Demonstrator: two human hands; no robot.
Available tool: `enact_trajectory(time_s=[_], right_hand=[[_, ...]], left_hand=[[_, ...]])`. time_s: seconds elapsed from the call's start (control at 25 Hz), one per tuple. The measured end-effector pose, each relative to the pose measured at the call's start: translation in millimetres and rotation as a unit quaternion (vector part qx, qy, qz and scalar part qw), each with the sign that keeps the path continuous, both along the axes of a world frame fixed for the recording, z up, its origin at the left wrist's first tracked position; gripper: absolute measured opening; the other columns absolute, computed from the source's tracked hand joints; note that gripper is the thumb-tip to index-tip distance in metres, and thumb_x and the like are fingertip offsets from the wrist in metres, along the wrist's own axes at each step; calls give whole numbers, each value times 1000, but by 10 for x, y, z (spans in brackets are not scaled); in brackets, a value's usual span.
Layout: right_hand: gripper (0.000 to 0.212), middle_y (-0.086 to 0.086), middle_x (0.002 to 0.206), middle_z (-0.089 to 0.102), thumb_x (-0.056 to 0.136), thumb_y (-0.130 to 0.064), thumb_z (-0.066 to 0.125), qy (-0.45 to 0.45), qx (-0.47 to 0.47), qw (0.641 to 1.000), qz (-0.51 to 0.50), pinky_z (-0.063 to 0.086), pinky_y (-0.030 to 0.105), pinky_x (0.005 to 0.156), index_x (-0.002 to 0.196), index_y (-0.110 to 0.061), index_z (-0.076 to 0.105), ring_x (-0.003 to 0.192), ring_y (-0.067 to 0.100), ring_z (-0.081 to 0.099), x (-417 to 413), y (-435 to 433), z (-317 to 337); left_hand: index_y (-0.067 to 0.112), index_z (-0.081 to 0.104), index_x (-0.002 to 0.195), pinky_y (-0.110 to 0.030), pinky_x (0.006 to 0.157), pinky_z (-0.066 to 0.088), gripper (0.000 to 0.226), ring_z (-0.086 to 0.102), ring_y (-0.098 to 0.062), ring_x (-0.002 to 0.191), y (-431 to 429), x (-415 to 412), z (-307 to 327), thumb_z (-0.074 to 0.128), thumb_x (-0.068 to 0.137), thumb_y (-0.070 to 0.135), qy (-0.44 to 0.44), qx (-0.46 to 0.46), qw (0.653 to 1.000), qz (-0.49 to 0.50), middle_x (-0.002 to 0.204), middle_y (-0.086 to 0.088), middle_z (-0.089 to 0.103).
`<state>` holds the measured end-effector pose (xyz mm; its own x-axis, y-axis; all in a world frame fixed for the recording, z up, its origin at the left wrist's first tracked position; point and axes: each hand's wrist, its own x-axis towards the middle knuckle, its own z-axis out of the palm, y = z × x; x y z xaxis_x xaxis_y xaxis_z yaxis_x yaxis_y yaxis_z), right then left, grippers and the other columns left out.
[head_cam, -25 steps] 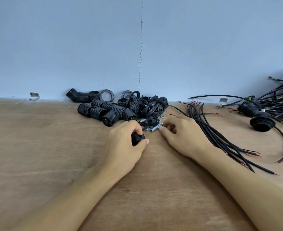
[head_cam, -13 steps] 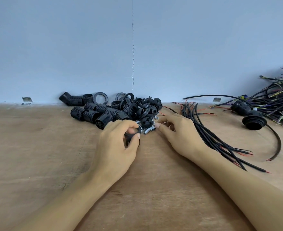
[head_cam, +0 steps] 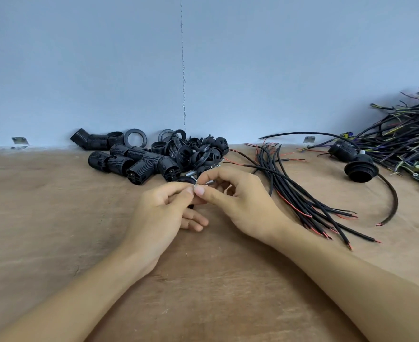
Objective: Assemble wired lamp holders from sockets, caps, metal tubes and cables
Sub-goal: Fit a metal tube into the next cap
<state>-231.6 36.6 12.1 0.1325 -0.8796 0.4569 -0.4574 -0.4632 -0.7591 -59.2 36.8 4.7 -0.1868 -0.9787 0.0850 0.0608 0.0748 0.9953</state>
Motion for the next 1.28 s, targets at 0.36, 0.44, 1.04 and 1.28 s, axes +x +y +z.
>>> enact_trajectory(time_s=[0.36,0.44,1.04,1.28], right_hand=[[12,-10,90,70,91,-27,74,45,-48,998,-5,42,11,67,102,-25,74,75,9,61,-5,-27,-46],[14,-14,92,70,91,-24,73,60,-62,996,-12,42,10,69,105,-24,75,78,7,62,6,-16,-40],[14,-17,82,70,94,-18,67,45,-99,993,-41,48,17,66,105,-24,72,72,8,66,27,22,-11],[16,-17,92,75,94,-19,68,62,-78,995,-28,49,17,71,108,-27,70,81,5,70,-8,20,-23]], left_hand=[[2,71,99,-28,61,61,13,78,-29,78,-75,56,43,59,100,7,96,75,991,-49,89,-15,78],[2,72,97,-28,61,60,10,78,-28,77,-84,61,44,63,97,7,102,76,991,-43,88,-15,78],[7,74,110,-25,61,59,18,77,-21,73,-117,63,45,67,94,12,139,89,986,-23,92,-12,80],[5,70,116,-25,63,60,45,78,-24,80,-119,89,26,74,75,22,138,74,987,-48,97,-14,79]])
